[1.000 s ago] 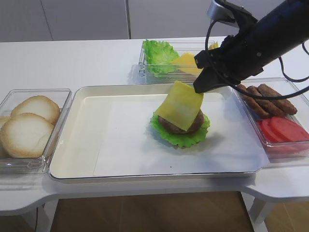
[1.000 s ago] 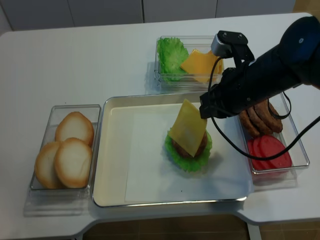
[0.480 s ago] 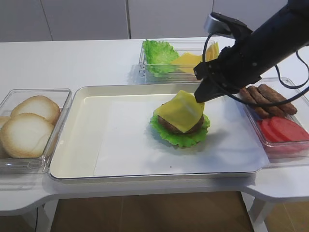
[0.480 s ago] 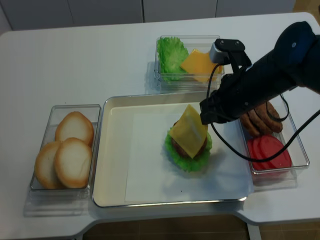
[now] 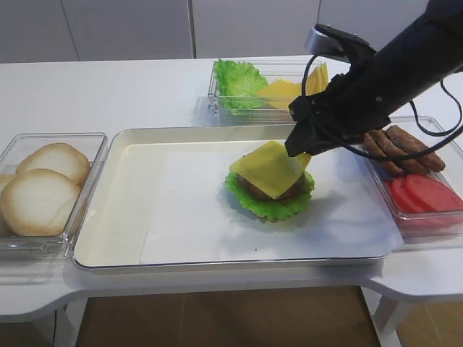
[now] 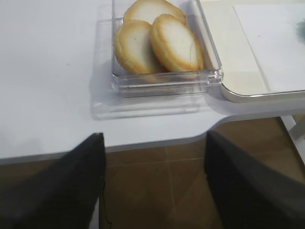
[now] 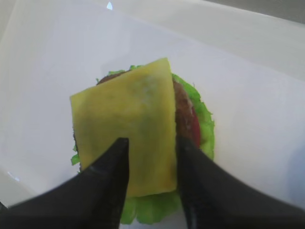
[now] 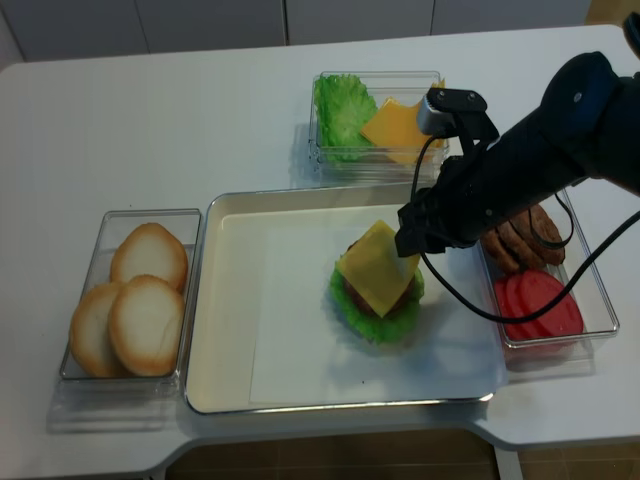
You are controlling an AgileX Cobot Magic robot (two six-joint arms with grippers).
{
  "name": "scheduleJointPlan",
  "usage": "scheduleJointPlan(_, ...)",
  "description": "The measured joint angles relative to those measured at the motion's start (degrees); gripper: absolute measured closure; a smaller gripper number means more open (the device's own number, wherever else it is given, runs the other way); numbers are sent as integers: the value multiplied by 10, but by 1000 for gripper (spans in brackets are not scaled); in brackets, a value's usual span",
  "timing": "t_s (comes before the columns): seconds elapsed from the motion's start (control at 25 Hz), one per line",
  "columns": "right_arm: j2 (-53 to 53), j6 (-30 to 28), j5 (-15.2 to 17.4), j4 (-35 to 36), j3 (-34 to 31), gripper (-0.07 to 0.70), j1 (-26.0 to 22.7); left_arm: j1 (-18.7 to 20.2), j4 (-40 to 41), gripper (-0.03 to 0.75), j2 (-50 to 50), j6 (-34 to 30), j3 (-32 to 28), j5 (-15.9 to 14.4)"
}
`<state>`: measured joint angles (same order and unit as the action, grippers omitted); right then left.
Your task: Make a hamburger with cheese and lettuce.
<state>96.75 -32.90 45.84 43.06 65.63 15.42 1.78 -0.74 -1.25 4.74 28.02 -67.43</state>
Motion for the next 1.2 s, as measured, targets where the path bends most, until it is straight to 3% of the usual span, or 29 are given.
scheduleJointPlan(0.32,-3,17,0,-20,0,243,0,0,0,239,0,0,0,0)
scheduleJointPlan(0.72,-79,132,13,-148,0,223,0,0,0,239,0,0,0,0)
scheduleJointPlan(0.92,-134,211,52,-247,0,223,0,0,0,239,0,0,0,0)
scheduleJointPlan(1.2,-161,233,112,-299,-3,223,-13,0,0,239,0,0,0,0)
